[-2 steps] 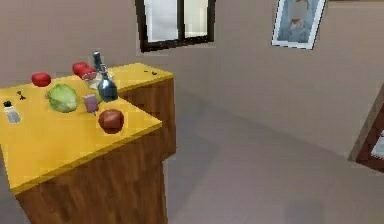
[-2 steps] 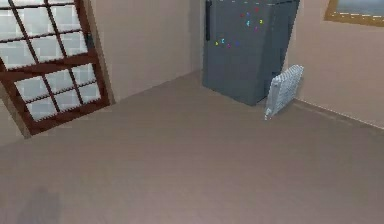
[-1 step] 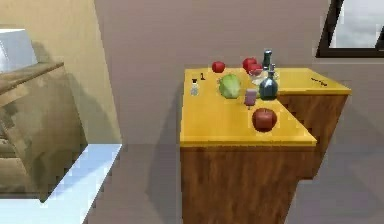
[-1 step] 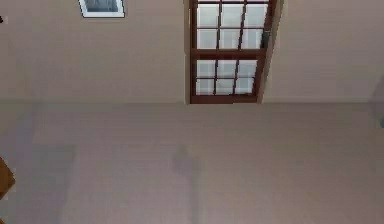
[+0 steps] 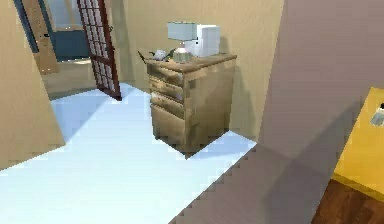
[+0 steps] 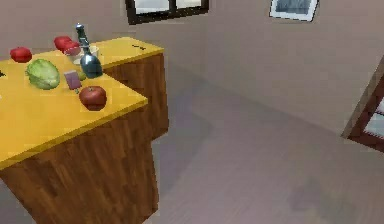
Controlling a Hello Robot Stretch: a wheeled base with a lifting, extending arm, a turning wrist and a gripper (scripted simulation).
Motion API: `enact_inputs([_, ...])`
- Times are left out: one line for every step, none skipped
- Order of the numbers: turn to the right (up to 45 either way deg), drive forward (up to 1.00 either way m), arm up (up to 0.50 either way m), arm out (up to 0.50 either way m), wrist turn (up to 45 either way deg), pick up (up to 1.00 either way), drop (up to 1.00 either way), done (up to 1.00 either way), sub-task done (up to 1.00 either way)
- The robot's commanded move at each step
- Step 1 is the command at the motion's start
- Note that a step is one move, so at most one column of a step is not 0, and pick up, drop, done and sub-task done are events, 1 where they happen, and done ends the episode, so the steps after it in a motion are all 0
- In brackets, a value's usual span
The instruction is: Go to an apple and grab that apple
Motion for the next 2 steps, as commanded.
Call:
enact_inputs([-21.0,0.00,0.00,0.00,0.0,0.00,0.00,0.00,0.00])
enact_inputs([45.0,0.00,0.00,0.00,0.0,0.00,0.00,0.00,0.00])
